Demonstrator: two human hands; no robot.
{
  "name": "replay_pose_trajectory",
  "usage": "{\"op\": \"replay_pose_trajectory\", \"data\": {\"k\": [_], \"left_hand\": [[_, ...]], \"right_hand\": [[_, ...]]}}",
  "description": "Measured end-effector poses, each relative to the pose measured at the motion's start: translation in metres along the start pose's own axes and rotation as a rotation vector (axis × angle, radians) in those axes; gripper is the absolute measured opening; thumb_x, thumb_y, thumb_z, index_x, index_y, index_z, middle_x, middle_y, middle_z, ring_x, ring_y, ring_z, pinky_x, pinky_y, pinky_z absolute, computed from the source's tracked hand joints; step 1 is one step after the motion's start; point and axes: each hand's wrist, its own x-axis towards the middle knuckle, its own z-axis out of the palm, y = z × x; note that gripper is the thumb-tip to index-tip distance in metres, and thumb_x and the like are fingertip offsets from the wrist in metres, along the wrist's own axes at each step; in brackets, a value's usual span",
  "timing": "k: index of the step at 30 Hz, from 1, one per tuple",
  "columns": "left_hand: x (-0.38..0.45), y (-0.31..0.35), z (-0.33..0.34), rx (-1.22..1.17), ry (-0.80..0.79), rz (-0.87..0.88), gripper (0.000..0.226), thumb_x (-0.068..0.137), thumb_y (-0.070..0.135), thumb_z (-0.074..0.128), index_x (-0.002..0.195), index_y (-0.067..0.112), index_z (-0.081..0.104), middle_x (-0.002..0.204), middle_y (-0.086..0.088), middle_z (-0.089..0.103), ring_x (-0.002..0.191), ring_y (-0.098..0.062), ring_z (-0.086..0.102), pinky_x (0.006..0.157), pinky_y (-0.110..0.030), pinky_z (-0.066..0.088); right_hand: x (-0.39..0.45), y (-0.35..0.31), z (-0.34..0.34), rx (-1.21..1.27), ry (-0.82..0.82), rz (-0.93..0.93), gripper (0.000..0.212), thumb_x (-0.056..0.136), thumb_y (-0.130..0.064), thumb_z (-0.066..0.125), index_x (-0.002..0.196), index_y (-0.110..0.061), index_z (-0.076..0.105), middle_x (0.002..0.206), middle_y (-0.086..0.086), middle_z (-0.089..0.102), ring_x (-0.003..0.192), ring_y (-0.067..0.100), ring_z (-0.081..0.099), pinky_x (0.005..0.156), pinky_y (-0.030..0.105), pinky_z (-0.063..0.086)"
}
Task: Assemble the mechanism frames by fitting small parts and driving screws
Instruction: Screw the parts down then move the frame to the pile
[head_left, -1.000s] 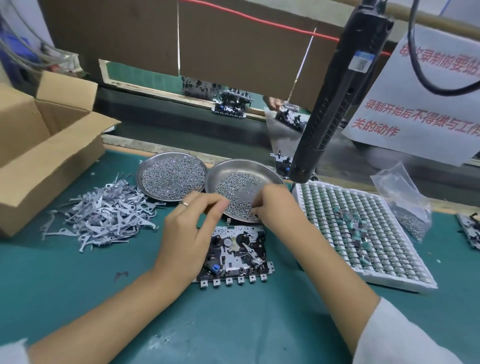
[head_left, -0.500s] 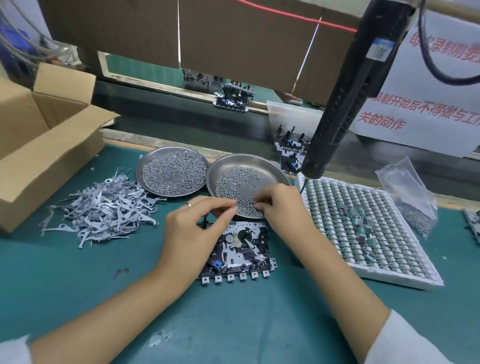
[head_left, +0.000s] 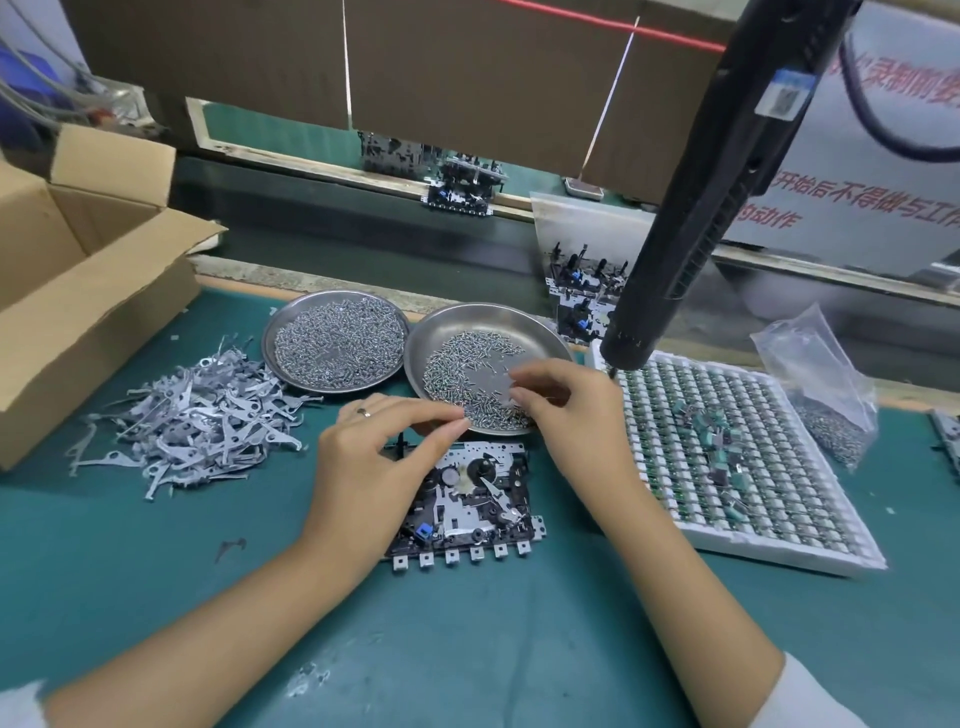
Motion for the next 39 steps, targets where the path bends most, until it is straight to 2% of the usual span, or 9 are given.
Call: {"op": "replay_pose_trajectory", "data": {"k": [3,5,9,13,15,21,34,39], "left_hand": [[-0.001,-0.001,0.000,-0.023,-0.014,-0.004,0.009,0.074,0.030,0.070,0.082,0.031,0.072,0.083,0.020,0.069,0.084,-0.001,0.062,0.085,-0.036,0.045],[-0.001,-0.001,0.000,-0.033,-0.016,0.003,0.009,0.073,0.033,0.070,0.082,0.033,0.071,0.082,0.019,0.070,0.084,-0.002,0.062,0.086,-0.035,0.044],[0.001,0.000,0.001,-0.041,0.030,0.020,0.012,0.072,0.036,0.071,0.082,0.041,0.068,0.090,0.024,0.068,0.084,-0.001,0.062,0.086,-0.028,0.043],[0.002,-0.003,0.000,-0.092,0.101,0.050,0.016,0.072,0.033,0.074,0.087,0.036,0.070,0.086,0.025,0.069,0.084,-0.003,0.063,0.086,-0.049,0.046],[0.003,-0.004,0.000,-0.106,0.123,0.054,0.017,0.073,0.034,0.074,0.089,0.032,0.071,0.085,0.023,0.070,0.084,-0.006,0.064,0.085,-0.055,0.045],[0.004,-0.005,0.001,-0.115,0.125,0.043,0.017,0.072,0.031,0.075,0.087,0.035,0.070,0.086,0.026,0.069,0.083,-0.006,0.063,0.086,-0.057,0.044],[0.003,-0.003,0.001,-0.095,0.112,0.016,0.015,0.072,0.033,0.074,0.084,0.039,0.068,0.088,0.020,0.070,0.082,-0.009,0.063,0.086,-0.055,0.044],[0.001,-0.002,0.000,-0.097,0.110,0.004,0.014,0.071,0.035,0.073,0.084,0.039,0.069,0.083,0.019,0.069,0.078,-0.011,0.061,0.085,-0.054,0.045]], "right_hand": [[-0.003,-0.003,0.000,0.072,0.017,0.028,0.013,0.084,-0.001,0.068,0.093,-0.009,0.073,0.082,-0.007,0.068,0.074,0.001,0.063,0.074,0.007,0.048],[-0.006,-0.007,0.000,0.207,0.034,0.076,0.014,0.082,0.001,0.070,0.090,-0.010,0.072,0.085,-0.001,0.071,0.079,0.011,0.067,0.077,0.015,0.052],[-0.020,-0.023,0.001,0.745,-0.075,0.256,0.018,0.077,0.005,0.072,0.086,-0.011,0.070,0.082,0.010,0.073,0.078,0.021,0.071,0.072,0.023,0.056],[-0.028,-0.033,0.009,0.978,-0.169,0.305,0.018,0.073,0.003,0.074,0.087,-0.007,0.070,0.082,0.013,0.073,0.078,0.022,0.071,0.075,0.028,0.057],[-0.030,-0.035,0.012,1.002,-0.167,0.318,0.018,0.071,0.001,0.074,0.087,-0.007,0.070,0.081,0.013,0.073,0.077,0.021,0.071,0.076,0.029,0.058],[-0.033,-0.036,0.015,0.990,-0.126,0.328,0.016,0.074,0.004,0.073,0.087,-0.006,0.070,0.080,0.013,0.072,0.077,0.021,0.069,0.078,0.029,0.057],[-0.036,-0.037,0.019,0.942,-0.070,0.285,0.016,0.076,0.004,0.073,0.084,-0.010,0.071,0.080,0.012,0.073,0.079,0.023,0.070,0.079,0.030,0.057],[-0.037,-0.038,0.018,0.930,-0.070,0.258,0.015,0.076,0.001,0.074,0.081,-0.014,0.073,0.083,0.014,0.073,0.082,0.024,0.071,0.081,0.032,0.057]]}}
